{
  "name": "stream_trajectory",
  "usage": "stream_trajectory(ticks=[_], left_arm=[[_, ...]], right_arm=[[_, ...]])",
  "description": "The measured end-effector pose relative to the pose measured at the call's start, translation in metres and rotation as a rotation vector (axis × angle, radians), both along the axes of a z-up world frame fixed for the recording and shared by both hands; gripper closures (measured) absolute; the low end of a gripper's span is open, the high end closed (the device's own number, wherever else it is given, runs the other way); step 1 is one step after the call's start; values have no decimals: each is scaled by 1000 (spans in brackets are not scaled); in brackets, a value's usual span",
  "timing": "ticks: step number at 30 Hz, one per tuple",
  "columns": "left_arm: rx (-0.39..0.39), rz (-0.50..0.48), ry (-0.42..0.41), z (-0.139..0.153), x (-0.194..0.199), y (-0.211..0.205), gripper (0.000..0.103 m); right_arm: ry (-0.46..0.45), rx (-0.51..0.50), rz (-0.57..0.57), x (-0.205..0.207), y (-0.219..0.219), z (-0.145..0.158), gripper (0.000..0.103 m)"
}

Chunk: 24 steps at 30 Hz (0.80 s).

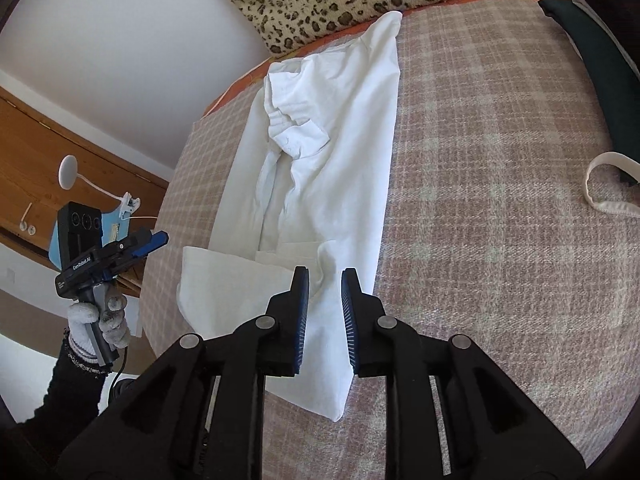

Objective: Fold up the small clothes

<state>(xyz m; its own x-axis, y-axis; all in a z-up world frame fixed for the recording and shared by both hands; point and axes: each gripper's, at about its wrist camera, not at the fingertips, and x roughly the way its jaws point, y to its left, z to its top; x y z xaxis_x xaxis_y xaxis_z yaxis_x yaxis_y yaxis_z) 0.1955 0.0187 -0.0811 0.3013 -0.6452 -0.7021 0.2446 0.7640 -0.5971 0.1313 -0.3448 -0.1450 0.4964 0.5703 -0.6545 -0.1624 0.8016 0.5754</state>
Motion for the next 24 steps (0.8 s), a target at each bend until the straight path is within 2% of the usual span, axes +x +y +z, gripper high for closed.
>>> stream_trajectory(ticks=[2,4,7,10,14,15,18,24], left_arm=[[37,-70,10,-9,-9,-11,59],[61,-120,32,-19,-15,-22,59],[76,-140,49,-27,-21,-34,59],[97,-151,22,-24,-27,-39,59],[142,-167,-11,-20,-37,-41,59],[149,-170,-18,-19,-40,-41,59],[154,-176,-24,-21,-48,-39,59],[127,-188,-8,-26,-52,-37,59]], right_arm=[[-6,-7,21,-8,4,-2,84],[-13,-59,31,-13,12,-3,84],[-58,-166,25,-16,29,7,84],[-119,-200,99,-12,55,29,84],[-166,-201,242,-2,101,45,58],[-165,-196,291,2,117,46,55],[-138,-190,391,22,158,41,54],[4,-190,497,60,213,12,54]])
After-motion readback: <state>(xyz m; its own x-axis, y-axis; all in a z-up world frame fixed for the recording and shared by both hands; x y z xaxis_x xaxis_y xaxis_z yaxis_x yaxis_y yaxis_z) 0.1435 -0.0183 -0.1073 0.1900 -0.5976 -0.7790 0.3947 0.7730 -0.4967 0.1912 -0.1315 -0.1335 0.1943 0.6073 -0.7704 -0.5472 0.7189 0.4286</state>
